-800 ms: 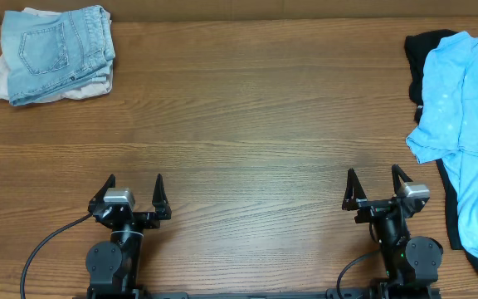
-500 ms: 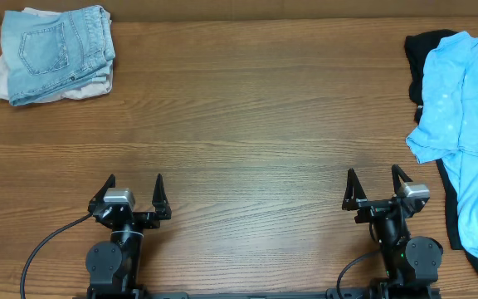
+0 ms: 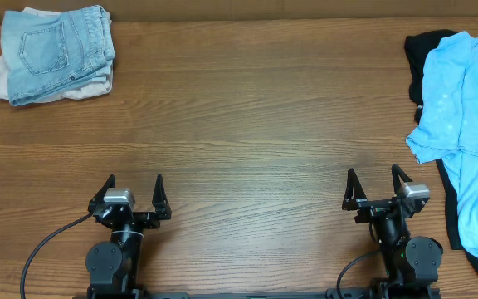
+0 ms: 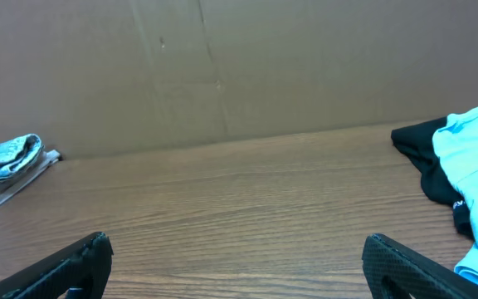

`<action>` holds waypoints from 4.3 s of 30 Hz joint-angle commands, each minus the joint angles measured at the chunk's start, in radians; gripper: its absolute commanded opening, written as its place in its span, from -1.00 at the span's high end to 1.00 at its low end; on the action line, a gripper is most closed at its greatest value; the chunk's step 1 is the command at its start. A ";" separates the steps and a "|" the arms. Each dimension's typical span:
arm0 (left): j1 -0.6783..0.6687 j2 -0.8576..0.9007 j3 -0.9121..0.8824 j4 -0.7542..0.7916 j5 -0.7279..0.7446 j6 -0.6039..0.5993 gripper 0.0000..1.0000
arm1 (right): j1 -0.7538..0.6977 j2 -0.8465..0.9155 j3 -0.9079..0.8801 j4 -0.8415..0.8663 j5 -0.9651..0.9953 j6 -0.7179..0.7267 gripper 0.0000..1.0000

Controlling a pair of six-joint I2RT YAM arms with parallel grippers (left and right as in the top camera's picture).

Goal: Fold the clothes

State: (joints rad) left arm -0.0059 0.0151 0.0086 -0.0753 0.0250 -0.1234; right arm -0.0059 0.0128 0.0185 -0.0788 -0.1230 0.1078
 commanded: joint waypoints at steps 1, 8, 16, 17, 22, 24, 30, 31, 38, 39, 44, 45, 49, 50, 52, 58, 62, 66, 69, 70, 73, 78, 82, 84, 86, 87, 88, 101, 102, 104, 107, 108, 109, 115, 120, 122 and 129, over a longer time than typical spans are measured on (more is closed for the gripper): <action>0.005 -0.010 -0.004 -0.002 -0.006 0.019 -1.00 | 0.006 -0.010 -0.010 0.005 0.009 -0.004 -1.00; 0.005 -0.010 -0.004 -0.002 -0.006 0.019 -1.00 | 0.006 -0.010 -0.010 0.005 0.009 -0.004 -1.00; 0.005 -0.010 -0.004 -0.002 -0.006 0.019 -0.99 | 0.006 -0.010 -0.010 0.005 0.009 -0.004 -1.00; 0.005 -0.010 -0.004 -0.002 -0.006 0.019 -0.99 | 0.006 -0.010 -0.010 0.005 0.009 -0.004 -1.00; 0.005 -0.010 -0.004 -0.002 -0.006 0.019 -1.00 | 0.006 -0.010 -0.010 0.005 0.009 -0.004 -1.00; 0.005 -0.010 -0.004 -0.002 -0.007 0.019 -1.00 | 0.006 -0.010 -0.010 0.005 0.009 -0.004 -1.00; 0.005 -0.010 -0.004 -0.002 -0.006 0.019 -0.99 | 0.006 -0.010 -0.010 0.005 0.009 -0.004 -1.00; 0.005 -0.010 -0.004 -0.002 -0.006 0.019 -1.00 | 0.006 -0.010 -0.010 0.005 0.009 -0.004 -1.00; 0.005 -0.010 -0.004 -0.002 -0.006 0.019 -1.00 | 0.006 -0.010 -0.010 0.005 0.009 -0.004 -1.00; 0.005 -0.010 -0.004 -0.002 -0.006 0.019 -1.00 | 0.006 -0.010 -0.010 0.005 0.009 -0.004 -1.00; 0.005 -0.010 -0.004 -0.002 -0.006 0.019 -1.00 | 0.006 -0.010 -0.010 0.005 0.009 -0.004 -1.00; 0.005 -0.010 -0.004 -0.002 -0.006 0.019 -1.00 | 0.006 -0.010 -0.010 0.005 0.009 -0.004 -1.00; 0.005 -0.010 -0.004 -0.002 -0.006 0.019 -0.99 | 0.006 -0.010 -0.010 0.005 0.009 -0.004 -1.00; 0.005 -0.010 -0.004 -0.002 -0.006 0.019 -1.00 | 0.006 -0.010 -0.010 0.005 0.009 -0.004 -1.00; 0.005 -0.010 -0.004 -0.002 -0.006 0.019 -1.00 | 0.006 -0.010 -0.010 0.005 0.009 -0.004 -1.00; 0.005 -0.010 -0.004 -0.002 -0.006 0.019 -1.00 | 0.006 -0.010 -0.010 0.005 0.009 -0.004 -1.00; 0.005 -0.010 -0.004 -0.002 -0.006 0.019 -1.00 | 0.006 -0.010 -0.010 0.005 0.009 -0.004 -1.00; 0.005 -0.010 -0.004 -0.002 -0.006 0.019 -1.00 | 0.006 -0.010 -0.010 0.005 0.009 -0.004 -1.00; 0.005 -0.010 -0.004 -0.002 -0.006 0.019 -0.99 | 0.006 -0.010 -0.010 0.007 0.007 -0.003 -1.00; 0.005 -0.010 -0.004 -0.002 -0.006 0.019 -0.99 | 0.006 -0.010 -0.010 0.007 -0.007 -0.003 -1.00; 0.005 -0.010 -0.004 -0.002 -0.006 0.019 -0.99 | 0.006 -0.010 -0.010 0.020 -0.113 -0.003 -1.00; 0.005 -0.010 -0.004 -0.002 -0.006 0.019 -0.99 | 0.006 -0.010 -0.010 0.056 -0.410 -0.003 -1.00; 0.005 -0.010 -0.004 -0.002 -0.006 0.019 -1.00 | 0.006 -0.010 -0.010 0.127 -0.546 -0.003 -1.00; 0.005 -0.010 -0.004 -0.002 -0.006 0.019 -1.00 | 0.006 -0.010 -0.010 0.190 -0.657 -0.003 -1.00; 0.005 -0.010 -0.004 -0.002 -0.006 0.019 -1.00 | 0.006 -0.010 -0.010 0.256 -0.738 -0.003 -1.00; 0.005 -0.010 -0.004 -0.002 -0.006 0.019 -1.00 | 0.006 -0.010 -0.010 0.283 -0.755 -0.003 -1.00; 0.005 -0.010 -0.004 -0.002 -0.006 0.019 -0.99 | 0.006 -0.010 -0.010 0.304 -0.758 -0.003 -1.00; 0.005 -0.010 -0.004 -0.002 -0.006 0.019 -1.00 | 0.006 -0.010 -0.010 0.206 -0.820 0.001 -1.00; 0.005 -0.010 -0.004 -0.002 -0.006 0.019 -1.00 | 0.006 -0.010 -0.010 0.243 -0.849 0.001 -1.00; 0.005 -0.010 -0.004 -0.002 -0.006 0.019 -1.00 | 0.006 -0.010 -0.010 0.371 -0.948 0.001 -1.00; 0.005 -0.010 -0.004 -0.002 -0.006 0.019 -0.99 | 0.006 -0.010 -0.010 0.523 -0.999 0.000 -1.00; 0.005 -0.010 -0.004 -0.002 -0.006 0.019 -1.00 | 0.006 -0.010 -0.010 0.555 -0.955 0.000 -1.00; 0.005 -0.010 -0.004 -0.002 -0.006 0.019 -1.00 | 0.006 -0.010 -0.010 0.565 -0.900 0.002 -1.00; 0.005 -0.010 -0.004 -0.002 -0.006 0.019 -1.00 | 0.006 -0.010 -0.010 0.544 -0.461 0.157 -1.00; 0.005 -0.010 -0.004 -0.002 -0.006 0.019 -1.00 | 0.006 -0.010 -0.008 0.584 -0.269 0.159 -1.00; 0.005 -0.010 -0.004 -0.002 -0.006 0.019 -1.00 | 0.006 -0.010 0.006 0.581 -0.195 0.159 -1.00; 0.005 -0.010 -0.004 -0.002 -0.006 0.019 -1.00 | 0.005 0.066 0.117 0.571 0.147 0.123 -1.00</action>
State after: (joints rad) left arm -0.0059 0.0151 0.0086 -0.0753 0.0250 -0.1230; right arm -0.0059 0.0402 0.0544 0.4854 -0.1856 0.2478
